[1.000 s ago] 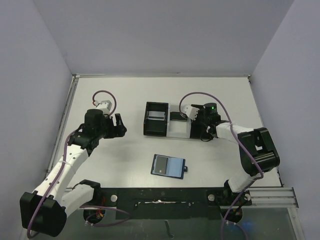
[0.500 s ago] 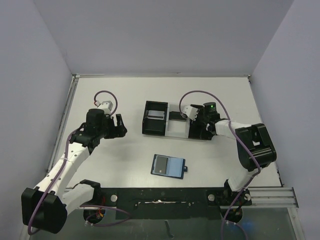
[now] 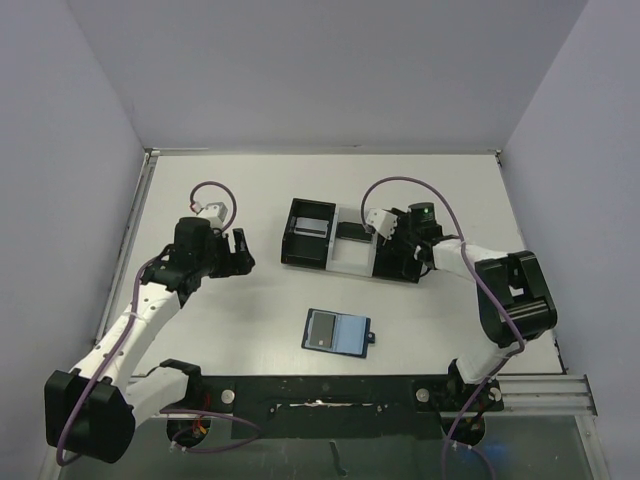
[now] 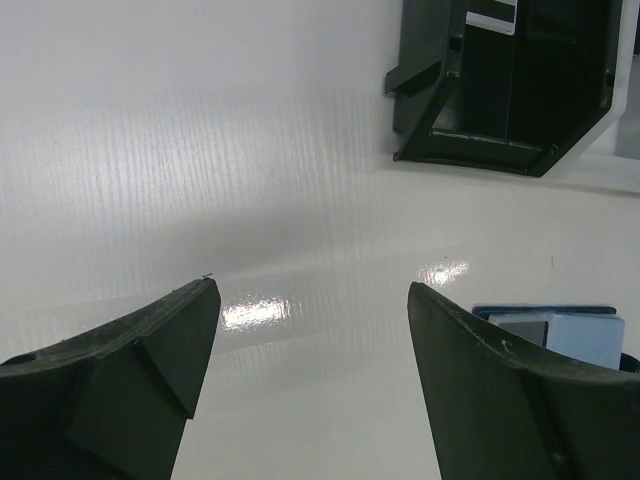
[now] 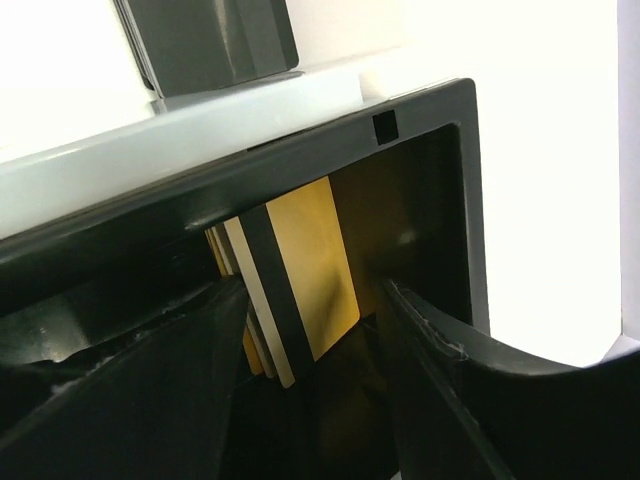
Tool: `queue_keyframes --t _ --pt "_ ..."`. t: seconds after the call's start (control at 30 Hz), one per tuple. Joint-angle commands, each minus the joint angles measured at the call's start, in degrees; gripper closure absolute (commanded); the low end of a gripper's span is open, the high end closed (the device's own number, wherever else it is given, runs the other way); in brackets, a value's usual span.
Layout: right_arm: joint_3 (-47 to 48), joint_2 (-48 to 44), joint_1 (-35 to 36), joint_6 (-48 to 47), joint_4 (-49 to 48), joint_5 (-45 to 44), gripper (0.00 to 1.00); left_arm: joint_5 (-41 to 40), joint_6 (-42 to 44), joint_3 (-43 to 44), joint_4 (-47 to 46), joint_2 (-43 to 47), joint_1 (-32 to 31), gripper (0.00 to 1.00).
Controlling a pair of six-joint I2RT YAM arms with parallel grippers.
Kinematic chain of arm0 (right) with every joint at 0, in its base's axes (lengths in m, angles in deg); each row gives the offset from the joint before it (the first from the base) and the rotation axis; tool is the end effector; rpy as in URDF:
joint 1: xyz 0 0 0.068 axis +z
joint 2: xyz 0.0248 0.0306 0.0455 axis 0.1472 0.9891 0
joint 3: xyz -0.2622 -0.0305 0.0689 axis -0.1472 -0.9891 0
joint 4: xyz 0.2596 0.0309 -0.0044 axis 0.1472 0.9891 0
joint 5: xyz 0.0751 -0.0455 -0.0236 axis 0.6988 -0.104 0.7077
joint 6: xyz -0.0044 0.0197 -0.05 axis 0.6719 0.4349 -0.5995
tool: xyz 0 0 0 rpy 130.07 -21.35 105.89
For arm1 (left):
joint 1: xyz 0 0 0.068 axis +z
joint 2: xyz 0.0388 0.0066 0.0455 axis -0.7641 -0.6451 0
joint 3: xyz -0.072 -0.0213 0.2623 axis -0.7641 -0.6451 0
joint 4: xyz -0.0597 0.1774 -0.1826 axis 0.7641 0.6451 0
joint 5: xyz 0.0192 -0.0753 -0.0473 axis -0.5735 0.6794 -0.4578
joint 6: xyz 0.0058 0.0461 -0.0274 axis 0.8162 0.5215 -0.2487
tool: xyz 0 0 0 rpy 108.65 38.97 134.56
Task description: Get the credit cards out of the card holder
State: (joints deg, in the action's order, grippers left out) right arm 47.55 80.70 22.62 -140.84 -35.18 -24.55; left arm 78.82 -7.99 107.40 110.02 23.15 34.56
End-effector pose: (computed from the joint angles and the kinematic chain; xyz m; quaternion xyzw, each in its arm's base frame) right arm 0.3243 0.0865 0.1601 -0.5184 0.7542 -0.0721 0.3964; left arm 0.2135 -0.0614 0.2557 -0.0220 0.9134 -0.1619 0.3729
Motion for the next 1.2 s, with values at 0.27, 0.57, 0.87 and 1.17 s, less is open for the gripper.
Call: queue_keyframes --t 0.27,0.57,0.87,1.17 --pt "3.09 -6.36 -1.38 5.20 0.86 5.09 0.42 2.04 1.33 1.38 -1.22 -0.66 0.34 0.25" --pt "0.19 -18.29 -1.32 23.83 -6.56 5.96 0.40 2.46 1.29 1.32 -1.25 -0.46 0.33 0.25" --pt "-9.81 -32.69 -1.39 84.51 -4.67 5.34 0.28 3.74 1.38 1.05 -1.98 0.81 0.35 0.25" --pt "-21.66 -41.09 8.66 105.38 -0.32 0.78 0.27 5.40 1.40 0.68 -2.56 0.82 0.33 0.25"
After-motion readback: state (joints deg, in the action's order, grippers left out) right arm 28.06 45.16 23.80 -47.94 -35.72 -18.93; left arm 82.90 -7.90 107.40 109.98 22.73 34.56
